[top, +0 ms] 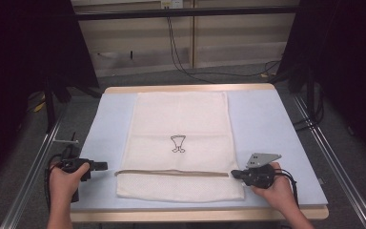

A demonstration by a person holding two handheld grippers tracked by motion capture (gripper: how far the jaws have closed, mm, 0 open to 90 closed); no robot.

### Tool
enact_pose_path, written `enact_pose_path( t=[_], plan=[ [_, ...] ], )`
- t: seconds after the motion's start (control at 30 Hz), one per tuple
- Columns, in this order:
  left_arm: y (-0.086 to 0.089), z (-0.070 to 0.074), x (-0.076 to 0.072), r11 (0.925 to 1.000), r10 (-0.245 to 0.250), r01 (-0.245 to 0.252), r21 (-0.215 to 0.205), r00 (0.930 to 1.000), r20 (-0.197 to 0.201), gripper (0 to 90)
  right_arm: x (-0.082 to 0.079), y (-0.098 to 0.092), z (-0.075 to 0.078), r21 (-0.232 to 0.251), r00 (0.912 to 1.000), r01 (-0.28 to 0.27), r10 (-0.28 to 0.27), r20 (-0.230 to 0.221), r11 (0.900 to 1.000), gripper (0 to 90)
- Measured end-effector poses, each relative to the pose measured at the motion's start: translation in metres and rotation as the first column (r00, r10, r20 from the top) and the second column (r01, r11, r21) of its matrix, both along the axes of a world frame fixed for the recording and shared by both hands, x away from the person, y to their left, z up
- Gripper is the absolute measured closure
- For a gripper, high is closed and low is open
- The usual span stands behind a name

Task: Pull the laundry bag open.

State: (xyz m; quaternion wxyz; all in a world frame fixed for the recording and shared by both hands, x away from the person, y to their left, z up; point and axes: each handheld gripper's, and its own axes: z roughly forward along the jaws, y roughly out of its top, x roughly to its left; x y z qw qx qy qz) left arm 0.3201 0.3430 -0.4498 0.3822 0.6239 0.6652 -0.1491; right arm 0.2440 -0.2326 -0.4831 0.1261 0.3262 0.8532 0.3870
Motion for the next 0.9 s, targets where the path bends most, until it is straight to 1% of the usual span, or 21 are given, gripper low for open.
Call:
enact_pose_path(
  t=[0.03, 0.07, 0.1, 0.13, 0.2, 0.23, 0.27, 0.33, 0.4, 0.43, 0.5, 0.57, 0.6, 0.63, 0.7, 0.73, 0.77, 0.8, 0.83, 0.87, 0.9],
  plan=[
    [-0.001, 0.002, -0.001, 0.9998, 0.006, -0.006, -0.019, 0.9999, 0.012, 90.0, 0.0, 0.0, 0.0, 0.003, 1.0, 0.007, -0.007, -0.004, 1.0, 90.0],
    [-0.003, 0.006, -0.002, 0.9997, 0.02, -0.02, 0.011, 0.9996, 0.02, 89.6, 0.0, 0.0, 0.0, 0.006, 0.9999, 0.008, -0.008, -0.007, 1.0, 90.0],
    [-0.002, 0.008, -0.002, 0.9992, -0.012, 0.01, 0.04, 0.9994, 0.033, 88.0, 0.001, -0.001, 0.0, 0.013, 0.9997, 0.014, -0.014, -0.018, 1.0, 90.0],
    [-0.006, 0.01, -0.002, 0.9997, 0.016, -0.017, 0.02, 0.9991, 0.04, 86.8, 0.001, -0.001, 0.001, 0.019, 0.9996, 0.013, -0.012, -0.024, 1.0, 89.9],
    [-0.008, 0.012, 0.0, 0.9997, -0.014, 0.013, 0.023, 0.9972, 0.073, 83.2, 0.001, -0.002, 0.003, 0.02, 0.9996, 0.016, -0.016, -0.025, 1.0, 83.1],
    [-0.011, 0.012, 0.001, 0.9995, -0.018, 0.016, 0.028, 0.9968, 0.078, 81.9, 0.001, -0.002, 0.005, 0.027, 0.9994, 0.026, -0.026, -0.025, 0.999, 79.7],
    [-0.013, 0.012, 0.001, 0.9987, -0.034, 0.031, 0.042, 0.9949, 0.095, 79.9, 0.0, -0.004, 0.007, 0.04, 0.999, 0.041, -0.04, -0.021, 0.998, 79.0],
    [-0.016, 0.013, 0.002, 0.9987, -0.039, 0.036, 0.038, 0.9949, 0.093, 77.3, 0.0, -0.01, 0.012, 0.071, 0.9979, 0.065, -0.065, -0.002, 0.995, 73.5],
    [-0.019, 0.014, 0.003, 0.9983, -0.04, 0.035, 0.046, 0.9934, 0.107, 71.7, 0.001, -0.016, 0.016, 0.094, 0.992, 0.121, -0.124, 0.026, 0.988, 63.1],
    [-0.02, 0.015, 0.004, 0.9966, -0.054, 0.045, 0.069, 0.99, 0.13, 70.1, 0.001, -0.019, 0.017, 0.1, 0.9879, 0.146, -0.15, 0.039, 0.984, 60.3],
    [-0.023, 0.015, 0.004, 0.9961, -0.044, 0.031, 0.083, 0.9874, 0.152, 64.3, 0.003, -0.023, 0.019, 0.115, 0.9818, 0.177, -0.183, 0.05, 0.978, 53.7],
    [-0.026, 0.016, 0.004, 0.9935, -0.052, 0.033, 0.109, 0.9827, 0.178, 58.6, 0.005, -0.026, 0.02, 0.133, 0.9716, 0.223, -0.231, 0.05, 0.966, 42.0],
    [-0.028, 0.016, 0.004, 0.9913, -0.055, 0.029, 0.128, 0.9769, 0.206, 54.7, 0.006, -0.027, 0.02, 0.133, 0.9686, 0.235, -0.243, 0.051, 0.963, 37.8],
    [-0.03, 0.016, 0.005, 0.9894, -0.048, 0.012, 0.145, 0.9689, 0.243, 49.8, 0.007, -0.028, 0.02, 0.126, 0.9617, 0.26, -0.269, 0.054, 0.957, 34.0],
    [-0.033, 0.015, 0.005, 0.9867, -0.037, -0.013, 0.162, 0.9542, 0.297, 43.4, 0.009, -0.03, 0.019, 0.101, 0.9546, 0.281, -0.289, 0.073, 0.954, 29.2],
    [-0.035, 0.014, 0.006, 0.9821, -0.049, -0.015, 0.188, 0.9422, 0.331, 40.9, 0.01, -0.032, 0.019, 0.101, 0.9494, 0.296, -0.304, 0.077, 0.95, 26.8],
    [-0.036, 0.013, 0.007, 0.9758, -0.071, -0.014, 0.218, 0.9237, 0.376, 36.9, 0.011, -0.033, 0.019, 0.099, 0.946, 0.307, -0.315, 0.077, 0.946, 25.5],
    [-0.038, 0.012, 0.008, 0.9688, -0.091, -0.018, 0.247, 0.9011, 0.424, 30.9, 0.012, -0.034, 0.019, 0.097, 0.9443, 0.31, -0.318, 0.085, 0.946, 24.1],
    [-0.04, 0.01, 0.009, 0.9637, -0.096, -0.032, 0.265, 0.8843, 0.457, 26.2, 0.013, -0.035, 0.019, 0.088, 0.942, 0.316, -0.323, 0.09, 0.945, 22.6],
    [-0.04, 0.009, 0.01, 0.9538, -0.123, -0.026, 0.299, 0.8753, 0.468, 25.1, 0.014, -0.036, 0.018, 0.079, 0.9406, 0.321, -0.328, 0.09, 0.944, 21.4],
    [-0.041, 0.007, 0.011, 0.9467, -0.133, -0.028, 0.321, 0.8726, 0.47, 24.3, 0.016, -0.037, 0.018, 0.071, 0.9386, 0.329, -0.334, 0.087, 0.942, 20.1]
  ],
)
